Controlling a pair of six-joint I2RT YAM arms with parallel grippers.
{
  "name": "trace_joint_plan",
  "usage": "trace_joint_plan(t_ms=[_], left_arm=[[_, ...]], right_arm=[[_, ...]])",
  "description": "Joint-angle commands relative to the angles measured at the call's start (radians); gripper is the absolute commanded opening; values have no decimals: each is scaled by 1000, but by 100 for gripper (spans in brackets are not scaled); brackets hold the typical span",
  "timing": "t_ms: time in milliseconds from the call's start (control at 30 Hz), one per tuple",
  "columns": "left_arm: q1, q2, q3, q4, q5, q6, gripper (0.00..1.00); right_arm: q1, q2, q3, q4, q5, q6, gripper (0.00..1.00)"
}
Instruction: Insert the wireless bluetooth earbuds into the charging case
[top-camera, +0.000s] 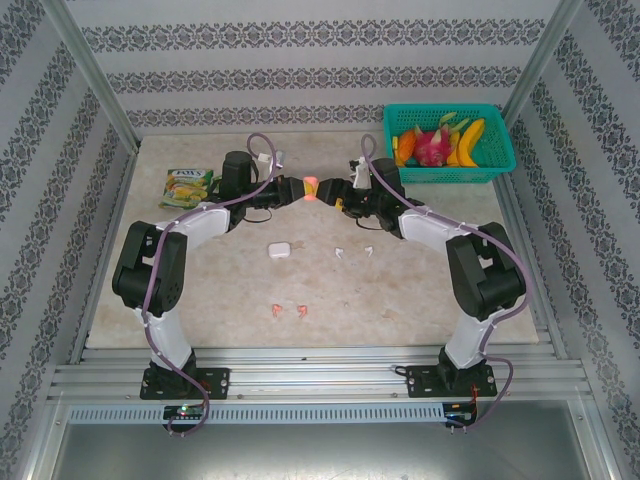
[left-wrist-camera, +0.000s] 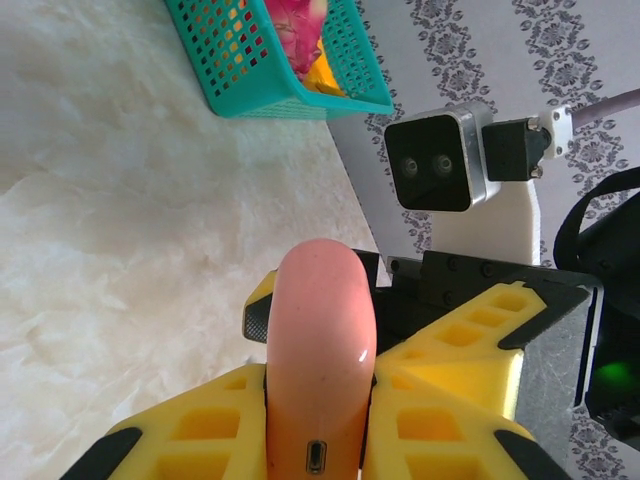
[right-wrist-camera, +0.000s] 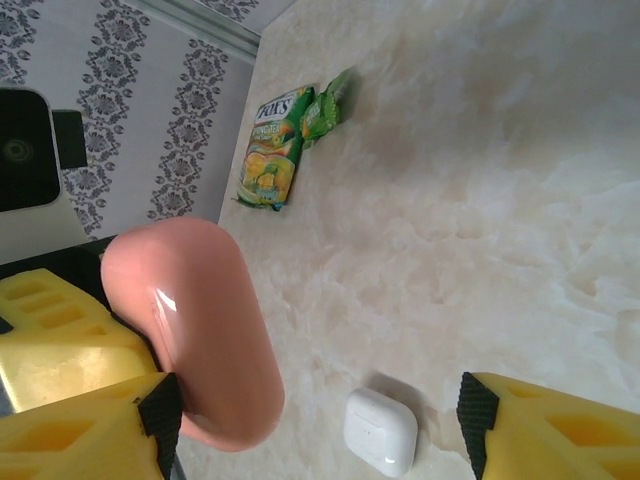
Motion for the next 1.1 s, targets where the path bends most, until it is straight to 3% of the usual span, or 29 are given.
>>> trace_joint_plan(t_ms=[0,433,800,1067], left_arm=[[-1,-58,24,14,39,21,14],[0,-76,20,50,54,-6,14],[-2,-41,28,90,73,-38,13],[-2,-38,32,89,78,-43,13]], right_arm=[[-13,30,-7,44,21,20,72],[-72,40,-85,100,14,68,69],[-97,-42,-118,245,-169,84,64],[-66,-3,-61,280,-210,108,55]])
